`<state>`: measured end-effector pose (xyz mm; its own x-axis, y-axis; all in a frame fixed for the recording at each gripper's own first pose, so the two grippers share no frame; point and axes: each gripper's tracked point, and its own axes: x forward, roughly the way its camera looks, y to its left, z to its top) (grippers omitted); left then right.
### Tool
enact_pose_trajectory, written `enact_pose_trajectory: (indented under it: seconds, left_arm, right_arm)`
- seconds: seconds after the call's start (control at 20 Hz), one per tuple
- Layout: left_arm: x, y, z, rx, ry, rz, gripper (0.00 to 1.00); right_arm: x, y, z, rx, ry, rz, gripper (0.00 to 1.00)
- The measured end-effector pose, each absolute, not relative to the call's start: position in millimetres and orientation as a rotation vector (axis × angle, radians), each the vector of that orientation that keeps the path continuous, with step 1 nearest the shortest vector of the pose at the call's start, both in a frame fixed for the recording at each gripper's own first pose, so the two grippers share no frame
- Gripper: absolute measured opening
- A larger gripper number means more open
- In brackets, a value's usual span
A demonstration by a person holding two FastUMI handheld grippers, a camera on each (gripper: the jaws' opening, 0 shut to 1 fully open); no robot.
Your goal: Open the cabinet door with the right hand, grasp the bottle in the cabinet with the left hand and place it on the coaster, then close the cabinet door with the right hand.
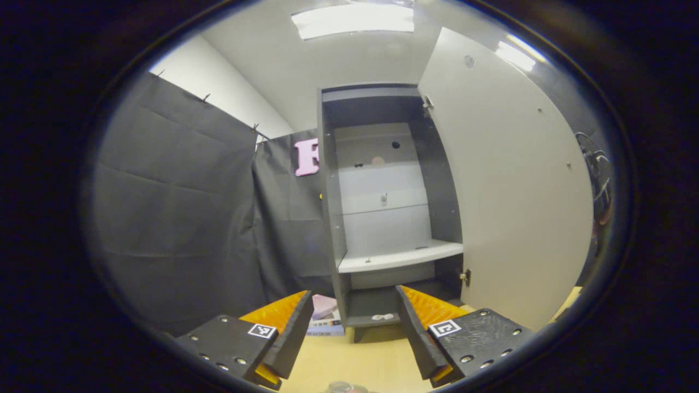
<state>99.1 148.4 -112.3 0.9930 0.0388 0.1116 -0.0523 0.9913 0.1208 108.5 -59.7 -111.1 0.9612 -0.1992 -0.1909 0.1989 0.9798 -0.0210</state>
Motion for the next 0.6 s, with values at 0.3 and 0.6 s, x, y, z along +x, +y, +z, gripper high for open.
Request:
enact_pose_trajectory:
  seconds: [0.3, 0.6]
  left_arm:
    - [116.3, 107.6, -34.1, 0.142, -0.104, -0.045, 0.81]
    - [138.0, 78.1, -23.0, 0.124, -0.045, -0.156, 0.9]
  right_arm:
    - [81.9, -78.3, -54.6, -0.085, 0.091, -0.168, 0.96]
    - [41.5, -70.0, -14.4, 0.144, 0.053, -0.112, 0.94]
